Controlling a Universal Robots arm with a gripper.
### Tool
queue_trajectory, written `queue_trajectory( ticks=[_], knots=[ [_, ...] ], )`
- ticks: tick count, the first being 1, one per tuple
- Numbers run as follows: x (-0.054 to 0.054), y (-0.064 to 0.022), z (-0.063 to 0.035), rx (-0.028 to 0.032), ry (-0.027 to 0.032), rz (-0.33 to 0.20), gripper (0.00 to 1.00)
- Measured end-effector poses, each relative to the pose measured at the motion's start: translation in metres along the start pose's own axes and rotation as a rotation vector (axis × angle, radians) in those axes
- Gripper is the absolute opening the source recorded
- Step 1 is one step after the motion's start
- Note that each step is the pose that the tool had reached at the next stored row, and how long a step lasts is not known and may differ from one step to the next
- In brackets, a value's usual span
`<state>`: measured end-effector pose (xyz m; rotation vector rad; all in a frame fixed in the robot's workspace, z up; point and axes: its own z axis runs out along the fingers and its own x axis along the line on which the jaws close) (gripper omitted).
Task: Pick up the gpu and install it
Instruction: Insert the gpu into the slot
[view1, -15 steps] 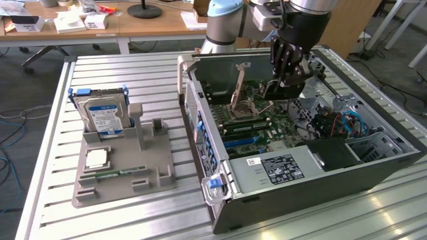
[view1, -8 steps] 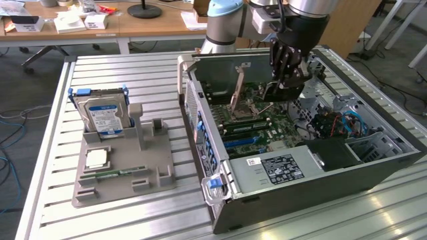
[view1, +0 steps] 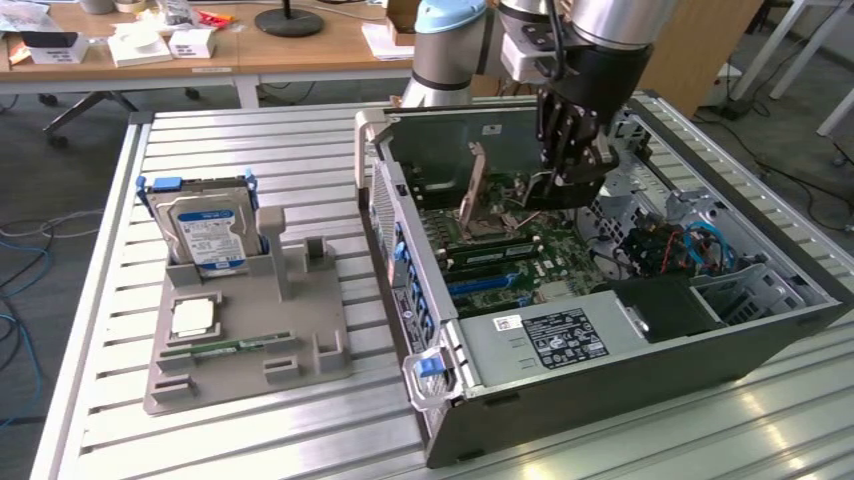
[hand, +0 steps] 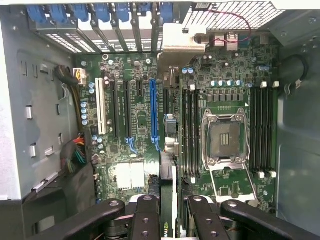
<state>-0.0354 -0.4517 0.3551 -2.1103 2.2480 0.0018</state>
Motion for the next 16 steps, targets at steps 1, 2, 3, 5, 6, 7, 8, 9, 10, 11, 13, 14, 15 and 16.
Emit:
queue_trajectory(
  ticks=[1, 2, 3, 5, 6, 7, 8, 9, 10, 11, 13, 14, 15, 16],
  knots=[
    [0.0, 0.0001, 0.0014, 0.0, 0.0001, 0.0, 0.26],
    [0.0, 0.0001, 0.0029, 0.0, 0.0, 0.0, 0.26],
    [0.0, 0.0002, 0.0043, 0.0, 0.0, 0.0, 0.26],
    [0.0, 0.0003, 0.0075, 0.0001, -0.0001, 0.0, 0.26],
    [0.0, 0.0003, 0.009, 0.0, -0.0001, 0.0, 0.26],
    [0.0, 0.0004, 0.0106, 0.0, 0.0, 0.0, 0.26],
    [0.001, 0.0005, 0.0122, 0.0, 0.0, 0.0, 0.26],
    [0.001, 0.0005, 0.0138, 0.0, -0.0002, 0.0, 0.26],
    [0.001, 0.0006, 0.0152, 0.0001, -0.0001, 0.0, 0.26],
    [0.001, 0.0006, 0.0166, 0.0, -0.0001, 0.0, 0.26],
    [0.001, 0.0007, 0.0192, 0.0, -0.0001, 0.0, 0.26],
    [0.001, 0.0008, 0.0205, 0.0, 0.0, 0.0, 0.26],
    [0.001, 0.0008, 0.0216, 0.0, 0.0, 0.0, 0.26],
    [0.001, 0.0009, 0.0227, 0.0, 0.0, 0.0, 0.26]
  ],
)
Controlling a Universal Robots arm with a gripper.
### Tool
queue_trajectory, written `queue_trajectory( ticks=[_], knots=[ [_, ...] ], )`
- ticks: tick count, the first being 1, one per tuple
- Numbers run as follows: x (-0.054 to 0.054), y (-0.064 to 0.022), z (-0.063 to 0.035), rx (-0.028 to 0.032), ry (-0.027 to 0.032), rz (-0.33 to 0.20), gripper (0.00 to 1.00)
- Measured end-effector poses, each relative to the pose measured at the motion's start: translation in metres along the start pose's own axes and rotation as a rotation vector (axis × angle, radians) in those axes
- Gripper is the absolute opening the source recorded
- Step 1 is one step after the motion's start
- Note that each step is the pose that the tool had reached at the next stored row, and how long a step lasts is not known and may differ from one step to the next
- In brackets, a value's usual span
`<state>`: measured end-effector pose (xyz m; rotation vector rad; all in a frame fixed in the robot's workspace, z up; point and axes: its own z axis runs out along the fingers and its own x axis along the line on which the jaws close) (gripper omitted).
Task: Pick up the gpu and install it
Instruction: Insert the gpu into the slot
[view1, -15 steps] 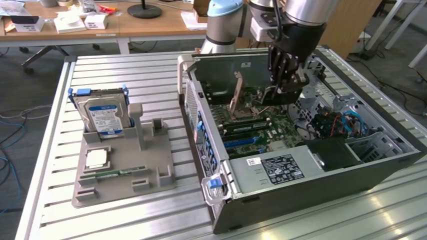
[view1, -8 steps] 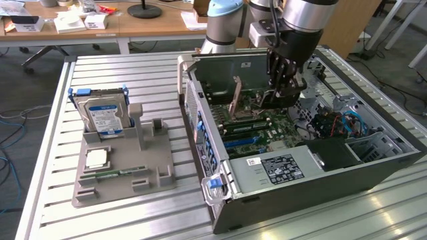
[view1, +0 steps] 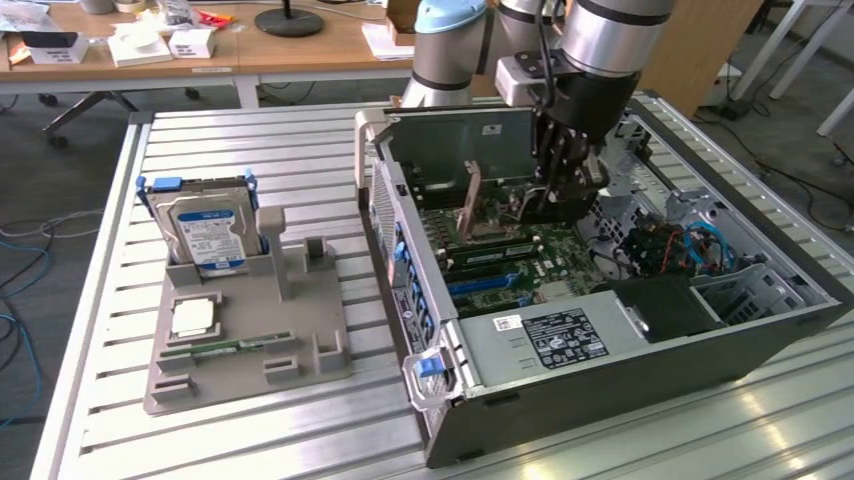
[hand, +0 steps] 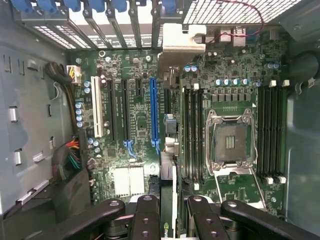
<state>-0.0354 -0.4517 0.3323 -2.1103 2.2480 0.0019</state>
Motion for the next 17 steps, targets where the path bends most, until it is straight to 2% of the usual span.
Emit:
queue_trajectory(
  ticks=[17],
  knots=[
    [0.001, 0.0008, 0.0187, 0.0, -0.0001, 0.0, 0.26]
  ],
)
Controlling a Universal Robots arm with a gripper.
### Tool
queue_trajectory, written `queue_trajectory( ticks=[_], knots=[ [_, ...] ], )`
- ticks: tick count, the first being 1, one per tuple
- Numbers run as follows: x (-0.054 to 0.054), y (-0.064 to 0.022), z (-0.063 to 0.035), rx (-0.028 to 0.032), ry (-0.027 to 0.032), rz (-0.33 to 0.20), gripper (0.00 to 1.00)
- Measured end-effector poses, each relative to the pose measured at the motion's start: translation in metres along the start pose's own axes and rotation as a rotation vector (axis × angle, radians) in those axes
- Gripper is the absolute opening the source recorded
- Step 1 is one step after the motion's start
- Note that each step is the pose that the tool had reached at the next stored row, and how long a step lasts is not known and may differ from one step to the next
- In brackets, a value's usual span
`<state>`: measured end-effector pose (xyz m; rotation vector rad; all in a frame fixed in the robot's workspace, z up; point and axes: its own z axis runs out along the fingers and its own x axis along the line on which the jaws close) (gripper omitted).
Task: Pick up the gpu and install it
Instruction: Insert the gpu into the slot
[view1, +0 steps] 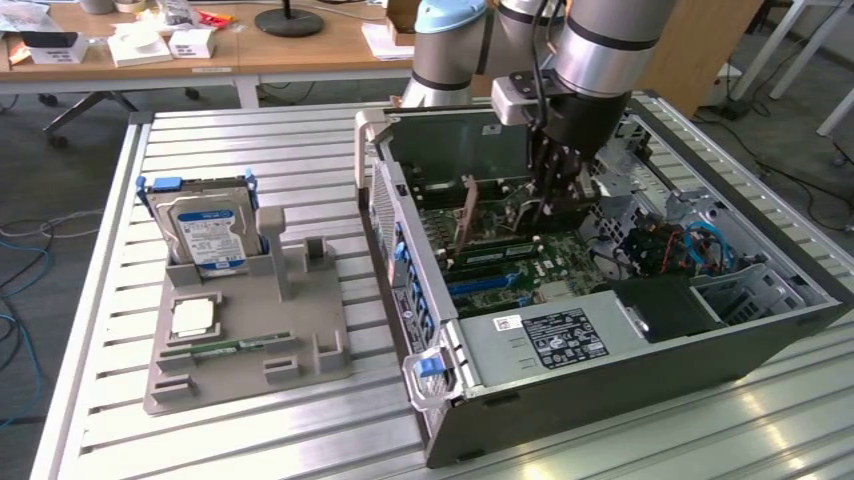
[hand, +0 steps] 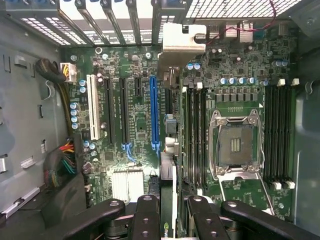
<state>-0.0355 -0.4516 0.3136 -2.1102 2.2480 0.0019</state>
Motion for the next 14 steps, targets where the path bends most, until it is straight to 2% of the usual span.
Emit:
queue_trajectory(
  ticks=[3, 14],
  knots=[
    [0.0001, 0.0002, 0.0029, 0.0, 0.0001, 0.0, 0.26],
    [0.0045, -0.0001, 0.0029, 0.0, 0.0, 0.0, 0.26]
  ],
)
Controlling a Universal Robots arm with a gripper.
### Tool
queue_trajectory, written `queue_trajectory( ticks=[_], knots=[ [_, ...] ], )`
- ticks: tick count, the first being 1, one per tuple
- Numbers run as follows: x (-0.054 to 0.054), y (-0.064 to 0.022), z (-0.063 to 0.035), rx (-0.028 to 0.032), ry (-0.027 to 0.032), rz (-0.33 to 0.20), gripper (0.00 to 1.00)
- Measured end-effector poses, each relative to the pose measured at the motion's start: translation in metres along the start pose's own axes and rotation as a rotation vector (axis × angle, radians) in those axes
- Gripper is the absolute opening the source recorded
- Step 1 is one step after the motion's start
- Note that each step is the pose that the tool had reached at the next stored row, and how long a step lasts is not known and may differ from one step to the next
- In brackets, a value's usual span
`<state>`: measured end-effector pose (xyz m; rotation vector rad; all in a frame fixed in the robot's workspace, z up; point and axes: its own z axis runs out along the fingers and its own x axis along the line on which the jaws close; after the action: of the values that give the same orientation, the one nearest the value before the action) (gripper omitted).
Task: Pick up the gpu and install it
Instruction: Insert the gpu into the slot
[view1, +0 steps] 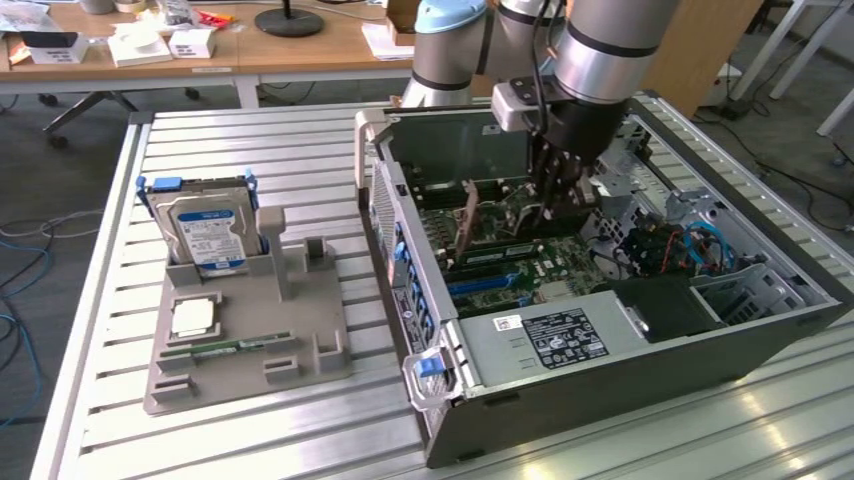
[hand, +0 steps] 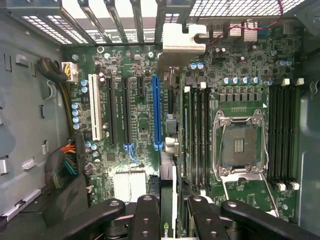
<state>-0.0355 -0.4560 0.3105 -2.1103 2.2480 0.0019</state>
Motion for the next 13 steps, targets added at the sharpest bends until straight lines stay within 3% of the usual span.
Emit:
queue_trajectory(
  ticks=[13],
  knots=[
    [0.0057, -0.0001, -0.0002, 0.0001, 0.0, 0.0, 0.26]
  ],
)
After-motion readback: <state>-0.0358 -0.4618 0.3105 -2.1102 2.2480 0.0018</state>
